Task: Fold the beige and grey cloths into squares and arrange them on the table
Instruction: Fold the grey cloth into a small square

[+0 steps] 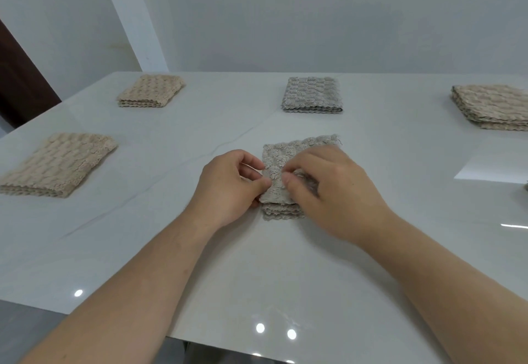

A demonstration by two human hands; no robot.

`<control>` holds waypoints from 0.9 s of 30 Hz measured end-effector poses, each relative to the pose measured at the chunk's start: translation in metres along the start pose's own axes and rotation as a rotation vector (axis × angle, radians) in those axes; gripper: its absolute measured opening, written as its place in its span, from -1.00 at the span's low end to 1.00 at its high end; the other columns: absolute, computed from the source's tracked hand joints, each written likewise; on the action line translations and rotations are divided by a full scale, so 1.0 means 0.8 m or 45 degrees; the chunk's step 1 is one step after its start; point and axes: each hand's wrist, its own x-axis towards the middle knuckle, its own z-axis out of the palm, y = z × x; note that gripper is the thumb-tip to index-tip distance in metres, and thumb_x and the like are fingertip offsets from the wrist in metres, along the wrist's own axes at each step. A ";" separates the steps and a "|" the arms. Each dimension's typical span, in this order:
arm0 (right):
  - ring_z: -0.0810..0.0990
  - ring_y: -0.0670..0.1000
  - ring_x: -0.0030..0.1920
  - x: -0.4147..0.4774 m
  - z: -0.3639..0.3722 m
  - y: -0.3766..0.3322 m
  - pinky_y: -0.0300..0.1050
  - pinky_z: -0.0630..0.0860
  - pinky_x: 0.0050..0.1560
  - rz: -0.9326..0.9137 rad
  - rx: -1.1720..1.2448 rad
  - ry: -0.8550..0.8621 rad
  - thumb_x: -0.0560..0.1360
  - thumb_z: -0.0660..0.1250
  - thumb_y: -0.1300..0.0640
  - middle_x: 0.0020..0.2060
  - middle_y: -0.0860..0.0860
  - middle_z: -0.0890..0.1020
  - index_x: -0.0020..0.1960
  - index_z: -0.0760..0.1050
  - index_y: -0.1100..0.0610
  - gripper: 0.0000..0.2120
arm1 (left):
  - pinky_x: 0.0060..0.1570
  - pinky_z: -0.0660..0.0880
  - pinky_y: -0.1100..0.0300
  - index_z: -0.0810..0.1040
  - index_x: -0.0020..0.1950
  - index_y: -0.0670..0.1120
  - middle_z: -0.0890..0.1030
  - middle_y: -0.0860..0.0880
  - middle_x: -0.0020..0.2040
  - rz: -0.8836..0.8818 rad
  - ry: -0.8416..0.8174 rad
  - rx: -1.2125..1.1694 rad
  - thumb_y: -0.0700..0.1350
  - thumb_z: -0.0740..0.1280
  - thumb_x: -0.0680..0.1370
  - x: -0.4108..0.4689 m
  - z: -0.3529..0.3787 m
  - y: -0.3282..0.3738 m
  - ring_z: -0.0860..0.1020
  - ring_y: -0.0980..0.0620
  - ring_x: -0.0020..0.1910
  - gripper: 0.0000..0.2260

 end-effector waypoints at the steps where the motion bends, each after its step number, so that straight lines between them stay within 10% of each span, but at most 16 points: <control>1: 0.59 0.06 0.14 0.002 0.000 0.003 0.03 0.51 0.18 0.057 -0.052 0.027 0.61 0.24 -0.05 0.02 -0.04 0.67 0.10 0.65 0.07 -0.72 | -0.36 0.56 0.20 0.61 -0.02 -0.04 0.70 -0.01 -0.22 0.008 0.007 0.022 -0.19 0.53 0.48 0.000 0.001 0.000 0.64 0.06 -0.42 -0.84; 8: 0.15 0.01 0.61 0.012 -0.023 0.012 -0.11 0.06 0.58 0.428 -0.030 -0.113 0.72 0.06 -0.02 0.54 0.02 0.37 0.52 0.40 0.10 -0.56 | 0.02 0.44 0.39 0.54 0.24 0.07 0.53 0.13 0.18 0.365 0.171 0.411 -0.07 0.38 0.57 -0.004 0.011 0.020 0.55 0.22 0.01 -0.75; 14: 0.07 -0.05 0.62 0.015 -0.033 0.031 -0.14 -0.01 0.57 0.515 -0.018 -0.219 0.73 0.01 -0.01 0.59 -0.04 0.25 0.60 0.25 0.10 -0.53 | 0.54 0.18 0.07 0.31 0.56 -0.13 0.32 -0.07 0.56 0.570 -0.070 0.764 -0.04 0.14 0.70 0.023 0.043 0.060 0.24 -0.03 0.55 -0.57; 27: -0.07 -0.02 0.64 0.012 -0.026 0.066 0.12 -0.09 0.60 0.442 -0.263 -0.709 0.73 -0.12 -0.09 0.65 -0.11 0.00 0.67 -0.01 -0.01 -0.48 | 0.60 -0.05 -0.07 0.03 0.66 -0.08 0.07 -0.04 0.66 0.373 -0.304 1.045 0.14 -0.09 0.71 0.032 0.079 0.017 -0.03 -0.08 0.64 -0.45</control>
